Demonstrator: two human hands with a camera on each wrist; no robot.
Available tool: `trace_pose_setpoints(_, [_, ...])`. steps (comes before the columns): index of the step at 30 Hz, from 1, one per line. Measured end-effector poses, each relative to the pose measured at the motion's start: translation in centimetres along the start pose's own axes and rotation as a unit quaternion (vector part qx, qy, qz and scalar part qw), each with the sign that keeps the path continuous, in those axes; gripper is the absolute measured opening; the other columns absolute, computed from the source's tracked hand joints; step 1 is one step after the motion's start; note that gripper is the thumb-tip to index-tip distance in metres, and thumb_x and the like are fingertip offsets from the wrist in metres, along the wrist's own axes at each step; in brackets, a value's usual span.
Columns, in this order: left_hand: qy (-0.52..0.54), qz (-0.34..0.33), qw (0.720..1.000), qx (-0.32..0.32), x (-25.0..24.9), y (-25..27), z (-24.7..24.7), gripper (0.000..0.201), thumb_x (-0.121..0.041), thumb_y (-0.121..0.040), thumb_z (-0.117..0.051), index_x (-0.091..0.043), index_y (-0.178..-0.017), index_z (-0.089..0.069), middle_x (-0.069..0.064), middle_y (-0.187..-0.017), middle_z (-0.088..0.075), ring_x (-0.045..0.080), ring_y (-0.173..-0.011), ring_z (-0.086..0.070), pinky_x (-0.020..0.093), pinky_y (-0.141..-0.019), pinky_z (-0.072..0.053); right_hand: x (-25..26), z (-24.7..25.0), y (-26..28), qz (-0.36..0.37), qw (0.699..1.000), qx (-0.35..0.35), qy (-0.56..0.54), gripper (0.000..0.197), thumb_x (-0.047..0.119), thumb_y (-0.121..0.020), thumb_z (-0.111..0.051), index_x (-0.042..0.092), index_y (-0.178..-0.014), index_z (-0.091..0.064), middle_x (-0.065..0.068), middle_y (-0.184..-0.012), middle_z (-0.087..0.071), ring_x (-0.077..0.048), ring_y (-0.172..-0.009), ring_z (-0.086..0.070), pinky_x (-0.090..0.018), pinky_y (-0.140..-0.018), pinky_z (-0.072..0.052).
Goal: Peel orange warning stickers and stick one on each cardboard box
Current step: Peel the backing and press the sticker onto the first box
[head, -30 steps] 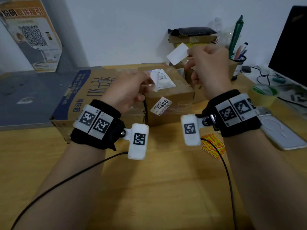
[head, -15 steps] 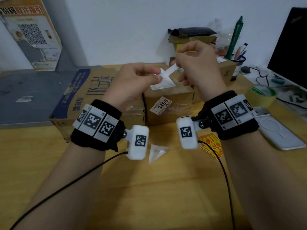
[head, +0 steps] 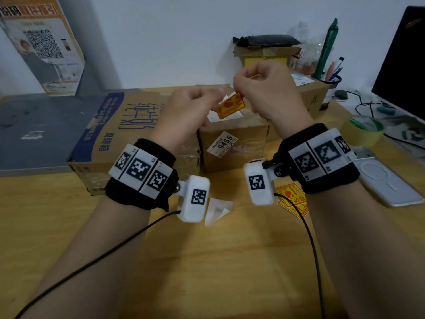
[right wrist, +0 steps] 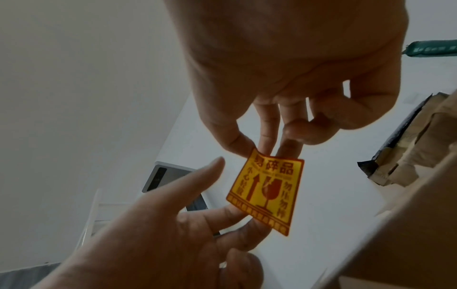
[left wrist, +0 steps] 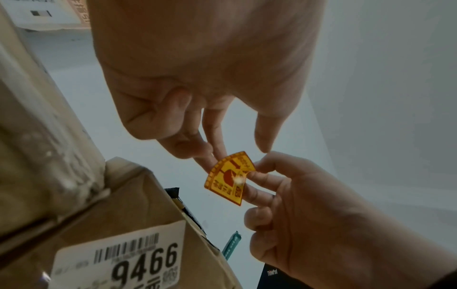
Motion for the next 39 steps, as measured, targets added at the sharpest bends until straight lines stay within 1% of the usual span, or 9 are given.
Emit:
trace_pose_setpoints(4, [0.002, -0.059, 0.998, 0.01, 0.3, -0.1, -0.3, 0.016, -0.04, -0.082, -0.078, -0.027, -0.091, -0.074, -0.007, -0.087, -0.073, -0.002, -0.062, -0.058, 0.01, -0.05, -0.041, -0.2, -0.1, -0.1, 0.003, 1.0, 0.001, 0.02, 0.01, 0.029, -0.077, -0.066, 0.022, -0.08, -0.072, 0.007, -0.071, -0.068, 0.001, -0.049, -0.055, -0.021, -0.052, -0.042])
trace_pose_setpoints(8, [0.0, -0.079, 0.997, -0.025, 0.8, -0.4, -0.4, 0.002, -0.025, -0.084, -0.077, -0.026, -0.082, -0.077, -0.001, -0.087, -0.078, 0.011, -0.081, -0.073, 0.033, -0.079, -0.059, -0.2, 0.1, 0.0, 0.002, 1.0, 0.019, 0.013, 0.024, 0.04, -0.082, -0.073, 0.018, -0.09, -0.074, 0.001, -0.08, -0.074, 0.001, -0.043, -0.053, -0.019, -0.046, -0.04])
trace_pose_setpoints(12, [0.009, -0.059, 0.994, -0.094, 1.2, -1.0, 0.1, 0.009, -0.024, -0.086, -0.074, -0.028, -0.077, -0.075, -0.011, -0.073, -0.071, -0.01, -0.054, -0.057, 0.019, -0.066, -0.046, -0.1, 0.4, 0.1, -0.019, 0.999, 0.032, 0.0, 0.044, 0.056, -0.086, -0.07, 0.015, -0.103, -0.073, -0.005, -0.095, -0.076, -0.006, -0.045, -0.055, -0.013, -0.035, -0.034])
trace_pose_setpoints(15, [0.033, -0.054, 0.992, -0.111, 1.1, -1.2, 0.5, 0.008, -0.023, -0.088, -0.073, -0.026, -0.081, -0.074, -0.011, -0.074, -0.071, -0.011, -0.052, -0.057, 0.012, -0.06, -0.044, -0.7, 0.5, 0.1, -0.059, 0.993, 0.076, 0.064, 0.042, 0.056, -0.086, -0.07, 0.016, -0.1, -0.076, -0.008, -0.088, -0.072, -0.009, -0.05, -0.052, -0.015, -0.039, -0.037])
trace_pose_setpoints(20, [0.019, -0.037, 0.995, -0.091, 1.4, -1.1, 0.4, 0.009, -0.025, -0.09, -0.072, -0.028, -0.082, -0.074, -0.012, -0.079, -0.073, -0.008, -0.06, -0.058, 0.014, -0.058, -0.042, -0.9, 0.3, 0.1, -0.079, 0.989, 0.09, 0.086, 0.038, 0.048, -0.085, -0.075, 0.012, -0.096, -0.081, -0.011, -0.104, -0.077, -0.005, -0.055, -0.05, -0.024, -0.052, -0.035])
trace_pose_setpoints(25, [-0.005, -0.019, 0.997, -0.068, 2.0, -1.3, 0.2, 0.013, -0.024, -0.088, -0.071, -0.03, -0.078, -0.076, -0.005, -0.089, -0.077, 0.002, -0.075, -0.061, 0.031, -0.085, -0.055, -1.2, 0.7, 0.2, -0.07, 0.987, 0.087, 0.116, 0.04, 0.04, -0.087, -0.076, 0.004, -0.104, -0.079, -0.019, -0.112, -0.074, -0.009, -0.068, -0.055, -0.024, -0.058, -0.041])
trace_pose_setpoints(29, [-0.027, 0.001, 0.998, -0.057, 2.0, -1.5, 0.1, 0.011, -0.021, -0.083, -0.075, -0.032, -0.079, -0.073, -0.001, -0.1, -0.077, 0.009, -0.09, -0.065, 0.033, -0.093, -0.054, -1.5, 0.6, 0.1, -0.069, 0.983, 0.099, 0.135, 0.04, 0.038, -0.089, -0.074, 0.002, -0.108, -0.078, -0.016, -0.117, -0.074, -0.003, -0.065, -0.052, -0.02, -0.058, -0.04])
trace_pose_setpoints(33, [-0.044, 0.022, 0.998, -0.05, 2.2, -1.7, 0.0, 0.014, -0.019, -0.077, -0.078, -0.031, -0.078, -0.071, 0.002, -0.109, -0.076, 0.018, -0.107, -0.067, 0.037, -0.097, -0.053, -1.9, 0.1, 0.2, -0.065, 0.981, 0.098, 0.156, 0.045, 0.037, -0.088, -0.075, -0.002, -0.109, -0.076, -0.021, -0.119, -0.072, -0.025, -0.093, -0.07, -0.034, -0.08, -0.055])
trace_pose_setpoints(39, [-0.049, 0.022, 0.998, -0.029, 2.3, -1.6, -0.3, 0.014, -0.019, -0.079, -0.075, -0.031, -0.073, -0.075, 0.003, -0.115, -0.075, 0.017, -0.116, -0.064, 0.039, -0.1, -0.053, -2.2, -0.3, 0.2, -0.077, 0.971, 0.101, 0.204, 0.038, 0.046, -0.088, -0.07, 0.012, -0.102, -0.082, -0.007, -0.103, -0.076, -0.024, -0.111, -0.058, -0.044, -0.107, -0.043])
Point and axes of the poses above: each hand's wrist, its own y-axis away from the middle knuckle, its own z-axis out of the back of the hand, x = y × z, the point moved 1 cm from there along -y, towards the middle knuckle
